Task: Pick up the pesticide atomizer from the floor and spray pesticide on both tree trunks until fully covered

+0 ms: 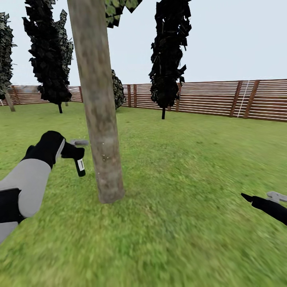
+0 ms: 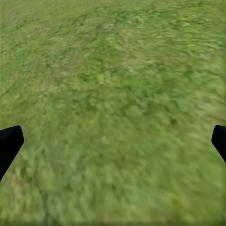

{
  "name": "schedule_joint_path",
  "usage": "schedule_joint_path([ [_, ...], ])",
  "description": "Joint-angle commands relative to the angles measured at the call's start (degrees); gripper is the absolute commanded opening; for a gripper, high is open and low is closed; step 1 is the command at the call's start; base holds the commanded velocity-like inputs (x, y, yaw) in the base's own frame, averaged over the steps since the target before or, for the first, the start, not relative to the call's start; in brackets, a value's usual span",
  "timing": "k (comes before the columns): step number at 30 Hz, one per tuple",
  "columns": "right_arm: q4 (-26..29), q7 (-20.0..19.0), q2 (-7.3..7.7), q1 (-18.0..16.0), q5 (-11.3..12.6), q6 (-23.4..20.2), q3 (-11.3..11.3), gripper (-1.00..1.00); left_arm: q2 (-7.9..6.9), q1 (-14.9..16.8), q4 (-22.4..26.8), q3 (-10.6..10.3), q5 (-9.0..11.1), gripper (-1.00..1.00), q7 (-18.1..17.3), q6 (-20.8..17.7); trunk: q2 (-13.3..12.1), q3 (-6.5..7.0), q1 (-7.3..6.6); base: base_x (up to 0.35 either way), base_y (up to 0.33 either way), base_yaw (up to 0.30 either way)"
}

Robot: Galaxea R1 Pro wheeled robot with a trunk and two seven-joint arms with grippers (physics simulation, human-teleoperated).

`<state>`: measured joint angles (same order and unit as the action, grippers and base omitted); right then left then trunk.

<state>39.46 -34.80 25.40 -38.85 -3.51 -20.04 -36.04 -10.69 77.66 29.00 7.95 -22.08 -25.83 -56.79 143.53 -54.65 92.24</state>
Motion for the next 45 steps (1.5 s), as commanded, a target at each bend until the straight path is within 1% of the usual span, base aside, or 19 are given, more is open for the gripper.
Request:
schedule_joint_path([
  [1, 0.0, 0.0, 0.0, 0.0, 0.0, 0.0, 0.0, 1.0, -0.02, 0.2, 0.0, -0.4, -3.4, -1.0, 0.0, 0.0, 0.0, 0.0, 0.0, 0.0, 0.0, 0.0],
  [2, 0.0, 0.0, 0.0, 0.0, 0.0, 0.0, 0.0, 1.0, -0.05, 0.3, 0.0, -0.4, -5.6, -1.0, 0.0, 0.0, 0.0, 0.0, 0.0, 0.0, 0.0, 0.0],
  [3, 0.0, 0.0, 0.0, 0.0, 0.0, 0.0, 0.0, 1.0, -0.04, 0.3, 0.0, -0.5, -9.1, -1.0, 0.0, 0.0, 0.0, 0.0, 0.0, 0.0, 0.0, 0.0],
  [4, 0.0, 0.0, 0.0, 0.0, 0.0, 0.0, 0.0, 1.0, -0.04, 0.4, 0.0, -0.5, -11.7, -1.0, 0.0, -0.1, 0.0, 0.0, 0.0, 0.0, 0.0, 0.0],
  [6, 0.0, 0.0, 0.0, 0.0, 0.0, 0.0, 0.0, 1.0, -0.04, 0.5, 0.0, -0.5, -13.7, -1.0, 0.0, -0.1, 0.0, 0.0, 0.0, 0.0, 0.0, 0.0],
  [7, 0.0, 0.0, 0.0, 0.0, 0.0, 0.0, 0.0, 1.0, -0.01, 0.7, 0.0, -0.5, -14.1, -1.0, 0.0, -0.1, 0.0, 0.0, 0.0, 0.0, 0.0, 0.0],
  [10, 0.0, 0.0, 0.0, 0.0, 0.0, 0.0, 0.0, 1.0, 0.04, 1.7, 0.0, -0.5, -14.4, -1.0, 0.0, -0.1, 0.0, 0.0, 0.0, 0.0, 0.0, 0.0],
  [16, 0.0, 0.0, 0.0, 0.0, 0.0, 0.0, 0.0, 1.0, 0.05, 6.3, 0.0, -0.5, -14.4, -1.0, -0.4, -0.1, 0.0, 0.0, 0.0, 0.0, 0.0, 0.0],
  [24, 0.0, 0.1, 0.0, 0.0, 0.0, 0.0, 0.0, 1.0, 0.13, 7.1, 0.0, -0.5, -14.5, -1.0, -1.3, -0.1, 0.0, 0.0, 0.0, 0.0, 0.0, 0.0],
  [27, 0.0, 0.1, 0.0, 0.0, 0.0, 0.0, 0.0, 1.0, 0.21, 8.7, 0.0, -0.5, -14.4, -1.0, -1.3, -0.2, 0.0, 0.0, 0.0, 0.0, 0.0, 0.0],
  [34, 0.0, 0.1, 0.0, 0.0, 0.0, 0.0, 0.0, 1.0, 0.4, 9.0, -0.9, -0.6, -14.4, -1.0, -1.3, -0.1, 0.0, 0.0, 0.0, 0.0, 0.0, 0.0],
  [35, 0.0, 0.1, 0.0, 0.0, 0.0, 0.0, 0.0, 1.0, 0.4, 9.0, -1.7, -0.6, -14.4, -1.0, -1.3, -0.1, 0.0, 0.0, 0.0, 0.0, 0.0, 0.0],
  [37, 0.0, 0.1, 0.0, 0.0, 0.0, 0.0, 0.0, 1.0, 0.4, 9.0, -5.9, -0.7, -14.4, -1.0, -1.3, 0.0, 0.0, 0.0, 0.0, 0.0, 0.0, 0.0],
  [39, 0.0, 0.1, 0.0, 0.0, 0.0, 0.0, 0.0, 1.0, 0.31, 9.0, -7.8, -0.7, -14.5, -1.0, -1.3, 0.1, 0.0, 0.0, 0.0, 0.0, 0.0, 0.0],
  [45, 0.0, 0.1, 0.0, 0.0, 0.0, 0.0, 0.0, 1.0, 0.07, 8.5, -9.0, -0.7, -14.5, -1.0, -1.2, 0.4, 0.0, 0.0, 0.0, 0.0, 0.0, 0.0],
])
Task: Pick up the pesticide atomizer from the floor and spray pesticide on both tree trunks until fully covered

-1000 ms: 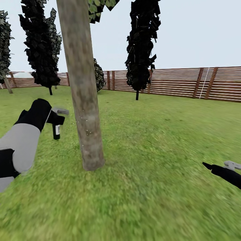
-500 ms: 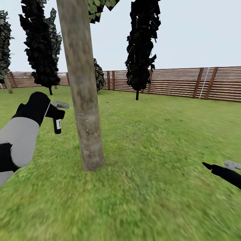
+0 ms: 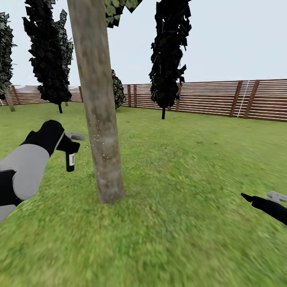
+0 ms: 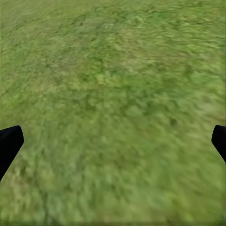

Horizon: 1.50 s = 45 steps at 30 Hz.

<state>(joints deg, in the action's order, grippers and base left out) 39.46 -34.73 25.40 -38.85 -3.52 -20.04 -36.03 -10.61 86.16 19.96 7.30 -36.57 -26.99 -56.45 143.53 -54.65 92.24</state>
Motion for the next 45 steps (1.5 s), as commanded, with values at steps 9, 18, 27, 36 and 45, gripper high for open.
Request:
schedule_joint_path([
  [9, 0.0, 0.0, 0.0, 0.0, 0.0, 0.0, 0.0, 1.0, -0.04, -1.5, -7.4, 0.1, -0.2, -1.0, 0.5, 3.6, 0.0, 0.0, 0.0, 0.0, 0.0, 0.0],
  [18, 0.0, 0.0, 0.0, 0.0, 0.0, 0.0, 0.0, 1.0, -1.86, -8.6, -7.8, 0.1, 0.0, -1.0, 5.4, 8.2, 0.0, 0.0, 0.0, 0.0, 0.0, 0.0],
  [27, 0.0, 0.0, 0.0, 0.0, 0.0, 0.0, 0.0, 1.0, -1.83, -14.3, -7.8, 0.5, 0.8, -1.0, 6.2, 15.2, 0.0, 0.0, 0.0, 0.0, 0.0, 0.0],
  [36, 0.0, 0.0, 0.0, 0.0, 0.0, 0.0, 0.0, 1.0, -2.85, -19.1, -7.8, 1.7, 4.2, -1.0, 10.9, 19.6, 0.0, 0.0, 0.0, 0.0, 0.0, 0.0],
  [45, 0.0, -0.1, 0.0, 0.0, 0.0, 0.0, 0.0, 1.0, -4.41, -22.8, -7.9, 3.0, 13.7, -1.0, 12.8, 20.5, 0.0, 0.0, 0.0, 0.0, -0.008, 0.081],
])
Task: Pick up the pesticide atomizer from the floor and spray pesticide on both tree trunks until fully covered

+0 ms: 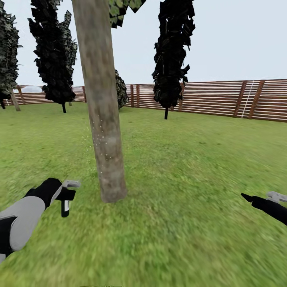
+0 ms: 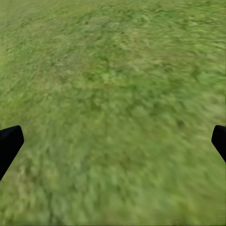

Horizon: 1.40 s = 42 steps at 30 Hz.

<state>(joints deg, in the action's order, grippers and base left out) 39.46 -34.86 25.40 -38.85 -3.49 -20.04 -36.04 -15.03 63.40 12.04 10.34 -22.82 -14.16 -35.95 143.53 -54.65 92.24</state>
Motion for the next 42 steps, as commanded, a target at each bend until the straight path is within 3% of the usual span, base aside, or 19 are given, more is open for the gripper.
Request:
schedule_joint_path([
  [1, 0.0, 0.0, 0.0, 0.0, 0.0, 0.0, 0.0, 1.0, -0.02, -0.2, 0.0, 0.7, 0.0, -1.0, 0.0, 0.0, 0.0, 0.0, 0.0, 0.0, -0.181, 0.259],
  [5, 0.0, 0.0, -0.03, 0.0, 0.0, 0.0, 0.0, 1.0, -0.08, -0.4, 0.0, 5.4, 0.0, -1.0, 0.0, 0.1, 0.0, 0.0, 0.0, 0.0, -0.27, 0.271],
  [9, 0.0, -0.1, -0.06, 0.0, 0.1, 0.0, 0.0, 1.0, 0.7, -0.5, 0.1, 7.0, -0.1, -1.0, 0.0, 0.2, 0.0, 0.0, 0.0, 0.026, -0.301, 0.107],
  [11, 0.0, -0.1, -0.01, 0.0, 0.1, 0.0, 0.0, 1.0, 2.29, -0.5, 0.1, 7.2, -0.1, -1.0, 0.0, 0.6, 0.0, 0.0, 0.0, 0.09, -0.305, 0.039],
  [15, 0.0, -0.1, -0.09, 0.0, 0.1, 0.0, 0.0, 1.0, 3.49, -0.5, 0.0, 7.2, -0.2, -1.0, 0.0, 0.9, 0.0, 0.0, 0.0, 0.072, -0.314, 0.211],
  [27, 0.0, 0.0, -0.04, 0.0, 0.1, 0.0, 0.0, 1.0, 3.49, -0.5, 0.0, 7.2, -0.3, -1.0, 2.5, 0.9, 0.0, 0.0, 0.0, 0.002, -0.325, 0.214],
  [42, 0.0, -0.1, -0.09, 0.0, 0.1, 0.0, 0.0, 1.0, 3.51, -0.6, 0.0, 7.2, -0.3, -1.0, 2.6, 0.9, 0.0, 0.0, 0.0, 0.036, -0.325, 0.121],
])
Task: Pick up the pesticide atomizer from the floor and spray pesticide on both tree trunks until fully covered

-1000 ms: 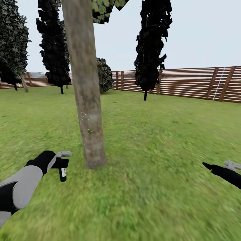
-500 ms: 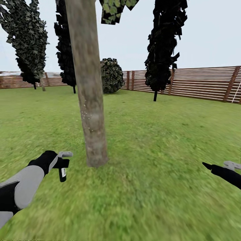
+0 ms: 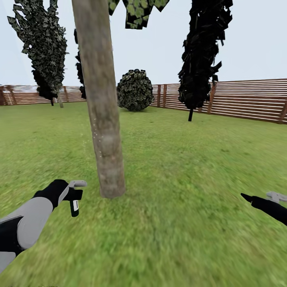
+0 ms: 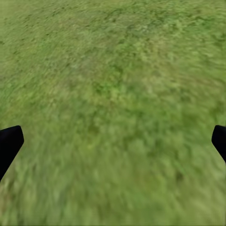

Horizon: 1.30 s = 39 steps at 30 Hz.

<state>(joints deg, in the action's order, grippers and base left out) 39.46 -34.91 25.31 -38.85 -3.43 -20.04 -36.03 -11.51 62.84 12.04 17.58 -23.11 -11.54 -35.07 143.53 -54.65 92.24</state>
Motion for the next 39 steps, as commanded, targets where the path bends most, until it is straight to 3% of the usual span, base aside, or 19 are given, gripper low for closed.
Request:
schedule_joint_path([
  [1, 0.0, 0.0, 0.0, 0.0, 0.0, 0.0, 0.0, 1.0, 0.0, 0.0, 0.0, 0.0, 0.0, -1.0, 0.0, 0.0, 0.0, 0.0, 0.0, 0.153, -0.314, 0.251],
  [8, 0.0, 0.0, 0.01, 0.0, 0.0, 0.0, 0.0, 1.0, 0.0, 0.0, 0.0, 0.0, 0.0, -1.0, 0.0, 0.1, 0.0, 0.0, 0.0, 0.166, -0.31, 0.24],
  [23, 0.0, 0.0, 0.0, 0.0, 0.0, 0.0, 0.0, 1.0, 0.02, 0.0, 0.0, -0.1, 0.0, -1.0, 0.0, 0.1, 0.0, 0.0, 0.0, 0.157, -0.301, 0.061],
  [33, 0.0, 0.0, 0.0, 0.0, 0.0, 0.0, 0.0, 1.0, 0.09, 0.0, 0.0, -0.1, 0.0, -1.0, 0.0, 0.1, 0.0, 0.0, 0.0, 0.005, -0.043, 0.099],
  [39, 0.0, 0.0, 0.0, 0.0, 0.0, 0.0, 0.0, 1.0, 0.22, -0.2, -0.6, -0.1, 0.1, -1.0, 0.0, 0.2, 0.0, 0.0, 0.0, 0.0, -0.265, 0.007],
])
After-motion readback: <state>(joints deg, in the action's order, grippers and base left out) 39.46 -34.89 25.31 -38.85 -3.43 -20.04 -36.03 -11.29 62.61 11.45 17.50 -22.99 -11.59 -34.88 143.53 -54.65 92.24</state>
